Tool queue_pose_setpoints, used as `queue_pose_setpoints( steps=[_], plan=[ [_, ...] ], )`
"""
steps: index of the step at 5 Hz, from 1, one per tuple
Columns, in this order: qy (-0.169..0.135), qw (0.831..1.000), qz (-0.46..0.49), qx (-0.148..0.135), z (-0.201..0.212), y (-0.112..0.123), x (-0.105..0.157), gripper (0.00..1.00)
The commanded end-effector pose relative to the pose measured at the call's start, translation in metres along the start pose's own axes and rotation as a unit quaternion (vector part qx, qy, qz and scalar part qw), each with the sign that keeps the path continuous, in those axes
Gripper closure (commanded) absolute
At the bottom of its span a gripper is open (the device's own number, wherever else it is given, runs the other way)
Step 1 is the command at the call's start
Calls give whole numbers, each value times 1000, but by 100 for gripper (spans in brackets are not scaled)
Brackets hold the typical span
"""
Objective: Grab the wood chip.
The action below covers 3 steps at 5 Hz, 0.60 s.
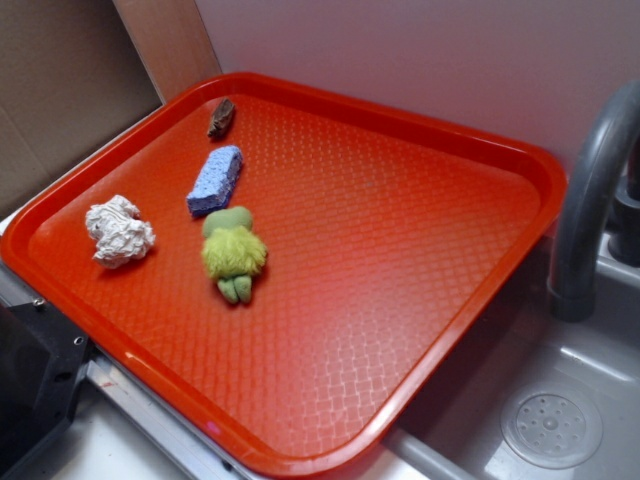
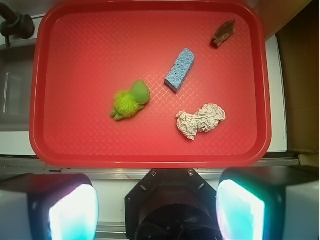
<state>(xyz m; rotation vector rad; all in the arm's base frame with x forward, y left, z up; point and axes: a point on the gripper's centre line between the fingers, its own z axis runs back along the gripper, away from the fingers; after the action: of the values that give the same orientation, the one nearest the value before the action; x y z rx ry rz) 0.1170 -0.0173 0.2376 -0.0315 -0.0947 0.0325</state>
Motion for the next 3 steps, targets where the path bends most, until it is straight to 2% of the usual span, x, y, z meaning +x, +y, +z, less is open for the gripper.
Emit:
queue_pose_setpoints(
  steps=[1,2,3],
  plan=[
    [0,1000,0,0,0,0,0,0],
    [-49,991,121,-11,-54,19,46,0],
    [-111,967,230,-1,-95,48,92,0]
  ],
)
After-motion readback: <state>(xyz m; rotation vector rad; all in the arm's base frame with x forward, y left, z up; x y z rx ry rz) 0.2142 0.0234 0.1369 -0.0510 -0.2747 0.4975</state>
